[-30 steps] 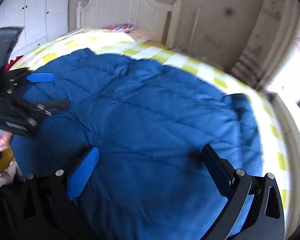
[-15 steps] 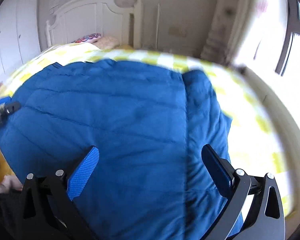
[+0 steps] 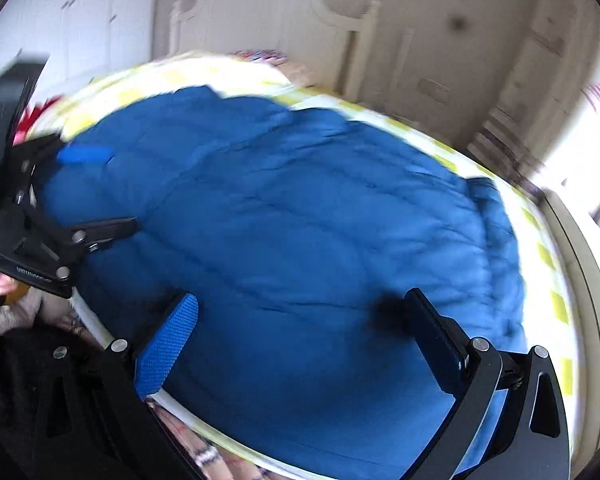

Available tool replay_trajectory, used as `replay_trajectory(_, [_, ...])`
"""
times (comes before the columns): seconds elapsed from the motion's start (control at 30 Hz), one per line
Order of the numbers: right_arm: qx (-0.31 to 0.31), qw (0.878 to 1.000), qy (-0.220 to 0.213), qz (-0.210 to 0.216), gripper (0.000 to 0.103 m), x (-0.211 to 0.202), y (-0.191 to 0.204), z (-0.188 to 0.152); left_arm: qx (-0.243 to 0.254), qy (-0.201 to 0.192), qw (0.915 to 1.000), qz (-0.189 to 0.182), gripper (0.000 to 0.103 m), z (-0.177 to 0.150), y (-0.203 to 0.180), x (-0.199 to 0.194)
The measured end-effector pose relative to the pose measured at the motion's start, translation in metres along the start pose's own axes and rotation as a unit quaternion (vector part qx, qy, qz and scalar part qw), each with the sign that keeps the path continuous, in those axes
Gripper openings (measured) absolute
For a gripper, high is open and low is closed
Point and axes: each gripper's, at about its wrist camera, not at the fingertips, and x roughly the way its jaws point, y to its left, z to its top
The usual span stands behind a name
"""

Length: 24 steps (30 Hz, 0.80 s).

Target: Fold large clothes

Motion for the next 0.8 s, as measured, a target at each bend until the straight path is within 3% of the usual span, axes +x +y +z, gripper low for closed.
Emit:
replay_trajectory(0.13, [0.082, 0.996, 0.006, -0.032, 0.098, -0.008, -0.059, -0.021, -0.004, -0.001, 1.0, -0.002, 0.101, -0.002, 0.001, 0.0])
replay_trajectory(0.17, [0.097, 0.995, 0.009, -0.029, 0.098, -0.008, -0.069, -0.031, -0.004, -0.002, 1.0, -0.002, 0.101, -0.002, 0.001, 0.0])
replay_trajectory(0.23, [0.145, 0.989, 0.004, 0.019, 0.098, -0.002, -0.091, -0.05, -0.006, -0.003, 1.0, -0.003, 0.101, -0.003, 0.001, -0.001])
replay_trajectory(0.27, [0.148, 0.989, 0.001, 0.018, 0.098, -0.003, -0.092, -0.052, -0.006, -0.003, 1.0, -0.003, 0.101, -0.003, 0.002, 0.0])
replay_trajectory(0.4, [0.132, 0.991, 0.01, -0.034, 0.098, -0.009, -0.076, -0.042, -0.006, -0.003, 1.0, -0.002, 0.101, -0.003, 0.003, 0.001])
replay_trajectory(0.47, [0.114, 0.991, -0.01, -0.07, 0.098, -0.019, -0.062, -0.035, -0.006, -0.003, 1.0, -0.002, 0.101, -0.003, 0.002, 0.0])
replay_trajectory(0.57, [0.077, 0.995, -0.046, -0.04, 0.098, -0.023, -0.035, -0.024, -0.006, -0.003, 1.0, -0.001, 0.101, -0.003, 0.002, 0.0])
replay_trajectory(0.63, [0.053, 0.998, -0.028, -0.03, 0.098, -0.01, -0.024, -0.023, -0.005, -0.004, 1.0, -0.002, 0.101, -0.004, 0.003, 0.0])
replay_trajectory(0.8, [0.051, 0.998, -0.04, -0.012, 0.098, 0.0, -0.035, -0.035, -0.005, -0.005, 1.0, -0.005, 0.101, -0.005, 0.002, 0.0])
